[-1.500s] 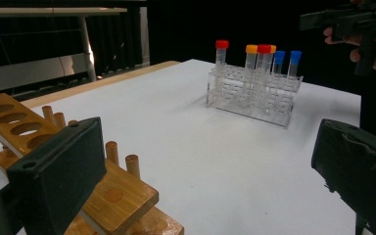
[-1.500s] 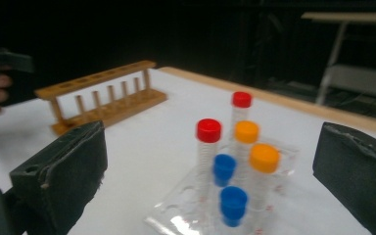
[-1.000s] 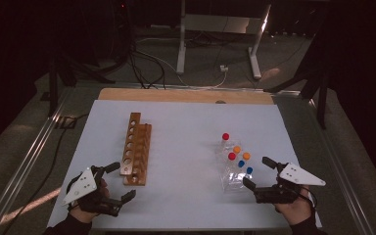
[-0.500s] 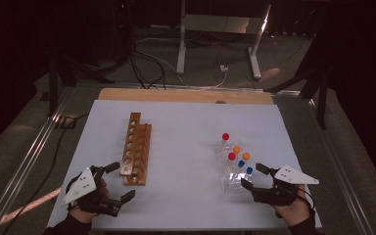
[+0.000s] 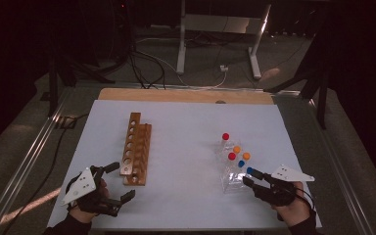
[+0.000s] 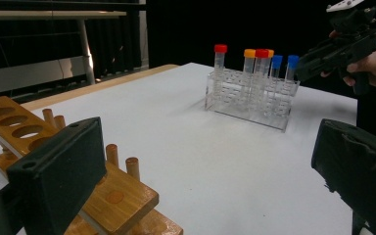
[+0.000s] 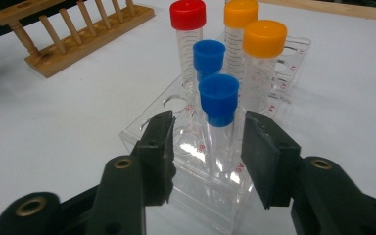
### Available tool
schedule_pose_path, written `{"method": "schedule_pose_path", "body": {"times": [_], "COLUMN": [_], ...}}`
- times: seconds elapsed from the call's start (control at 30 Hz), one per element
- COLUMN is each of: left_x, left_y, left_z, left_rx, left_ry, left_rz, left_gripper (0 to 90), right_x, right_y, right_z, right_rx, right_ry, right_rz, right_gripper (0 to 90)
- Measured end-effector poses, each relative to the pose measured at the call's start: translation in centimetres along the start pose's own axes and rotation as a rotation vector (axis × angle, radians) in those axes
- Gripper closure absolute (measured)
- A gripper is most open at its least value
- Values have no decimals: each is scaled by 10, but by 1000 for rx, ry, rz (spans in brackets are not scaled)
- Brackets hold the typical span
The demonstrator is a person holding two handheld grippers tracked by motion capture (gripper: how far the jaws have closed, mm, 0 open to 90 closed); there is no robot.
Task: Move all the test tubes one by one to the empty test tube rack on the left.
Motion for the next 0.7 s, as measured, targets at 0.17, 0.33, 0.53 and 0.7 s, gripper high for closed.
{"method": "schedule_pose_path", "body": {"times": [0.17, 0.33, 0.53, 0.7], "left_x": [0, 0, 0, 0], "left_y": [0, 0, 0, 0], "left_z": [0, 0, 0, 0], "left_rx": [0, -1, -1, -1], "left_ry": [-2, -2, -1, 0], "left_rz": [-1, -3, -3, -3], "left_gripper": [6, 6, 6, 6], "right_x": [-1, -2, -3, -3], "right_y": [-2, -3, -4, -5], "right_z": [1, 2, 3, 4], "right_rx": [-5, -4, -16, -35], "right_ry": [0, -3, 28, 47], "right_rz": [-10, -15, -31, -39], "right_gripper": [615, 664, 720, 761]}}
Point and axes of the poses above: each handheld gripper's, and its own axes: y roughly backward along the jaws, x roughly out of its top, z roughly to its right, the point moved 7 cm from there along -y, roughly forward along the jaws, and after that the axes turned 14 degrees about y, right-handed, at the moved point
